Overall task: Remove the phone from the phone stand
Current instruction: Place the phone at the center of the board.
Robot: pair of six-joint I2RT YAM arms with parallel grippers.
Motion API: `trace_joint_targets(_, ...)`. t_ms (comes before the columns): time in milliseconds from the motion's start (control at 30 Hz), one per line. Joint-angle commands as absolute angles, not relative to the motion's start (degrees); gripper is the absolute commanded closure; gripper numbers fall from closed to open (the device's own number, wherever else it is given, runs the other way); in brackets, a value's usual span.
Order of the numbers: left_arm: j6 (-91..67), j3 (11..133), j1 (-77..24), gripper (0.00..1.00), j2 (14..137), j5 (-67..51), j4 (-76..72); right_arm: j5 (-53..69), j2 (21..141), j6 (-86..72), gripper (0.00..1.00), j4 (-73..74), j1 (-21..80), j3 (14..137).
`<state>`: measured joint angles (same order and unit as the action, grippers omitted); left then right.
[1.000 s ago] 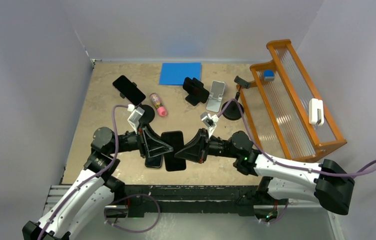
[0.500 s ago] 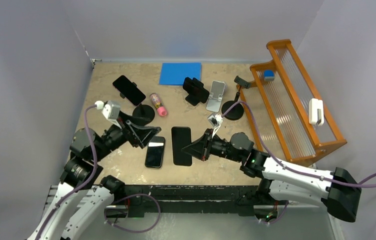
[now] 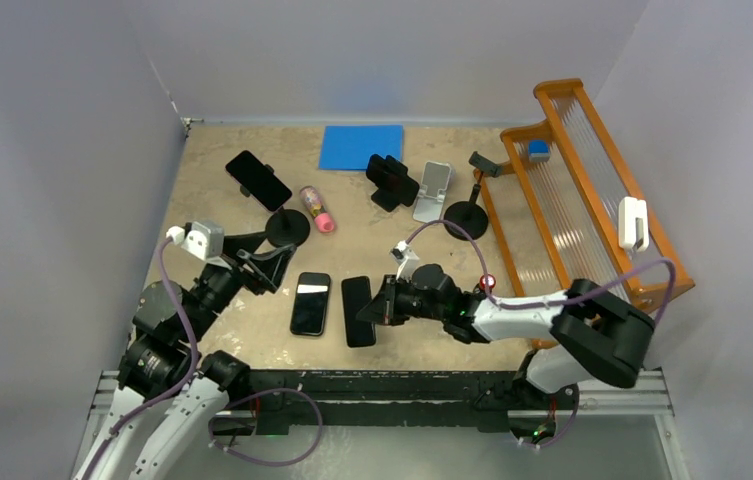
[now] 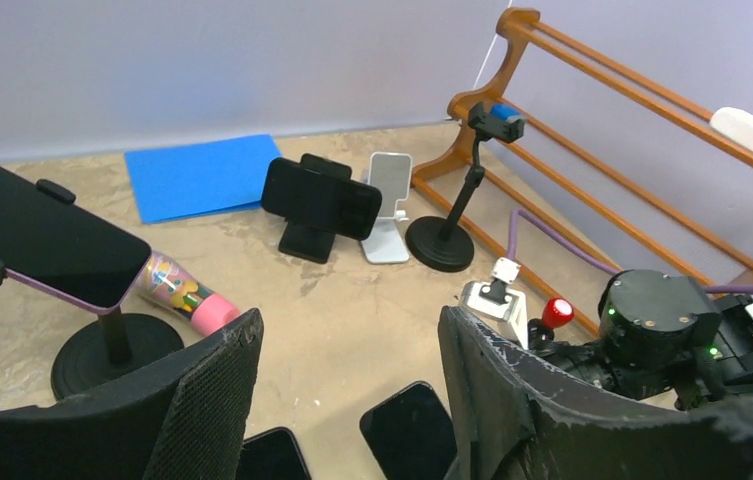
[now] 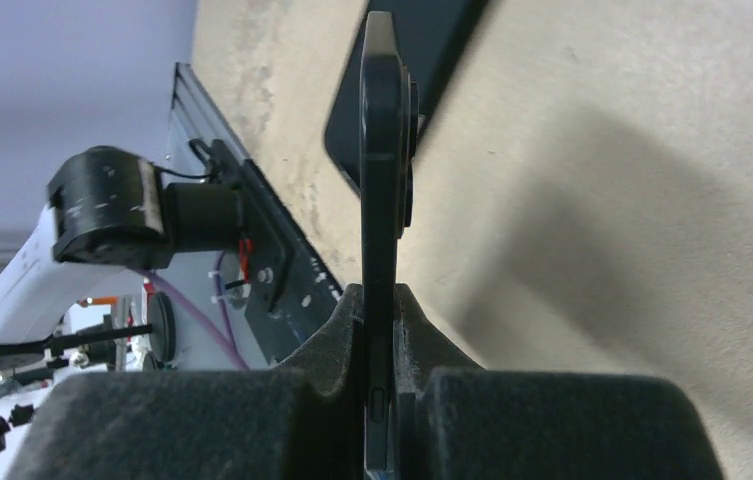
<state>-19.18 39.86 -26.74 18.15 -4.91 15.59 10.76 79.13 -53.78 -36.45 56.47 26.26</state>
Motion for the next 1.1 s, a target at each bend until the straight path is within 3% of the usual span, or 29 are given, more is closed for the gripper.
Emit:
trace_joint_targets(0,-17.36,39.38,-26.54,0.38,18.08,-3.63,14.28,15.32,84.68,-59.74,1.00,-49.02,54.52,28.38)
trace_joint_targets(667,-16.97,38.85,-26.53,0.38,18.22,-6.56,14.67,15.52,102.87,-74.84,1.00,-67.62,52.56,28.20)
trace_joint_targets(1067,-16.91,38.76,-26.54,0.38,19.31,-7.19,14.60,14.95,109.01,-76.04,1.00,-70.70,52.09,29.45)
